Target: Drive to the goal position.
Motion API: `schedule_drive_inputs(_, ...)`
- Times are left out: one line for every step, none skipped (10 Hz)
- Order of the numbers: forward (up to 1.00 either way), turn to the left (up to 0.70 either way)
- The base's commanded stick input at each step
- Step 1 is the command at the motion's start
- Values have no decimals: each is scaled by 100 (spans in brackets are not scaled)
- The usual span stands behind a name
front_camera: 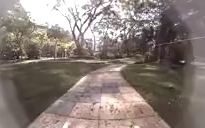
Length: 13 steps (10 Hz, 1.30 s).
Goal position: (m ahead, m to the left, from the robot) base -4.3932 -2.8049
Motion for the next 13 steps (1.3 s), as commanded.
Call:
schedule_drive_inputs(70,0)
schedule_drive_inputs(70,0)
schedule_drive_inputs(70,0)
schedule_drive_inputs(70,0)
schedule_drive_inputs(70,0)
schedule_drive_inputs(70,0)
schedule_drive_inputs(70,0)
schedule_drive_inputs(70,0)
schedule_drive_inputs(70,0)
schedule_drive_inputs(70,0)
schedule_drive_inputs(70,0)
schedule_drive_inputs(70,0)
schedule_drive_inputs(70,0)
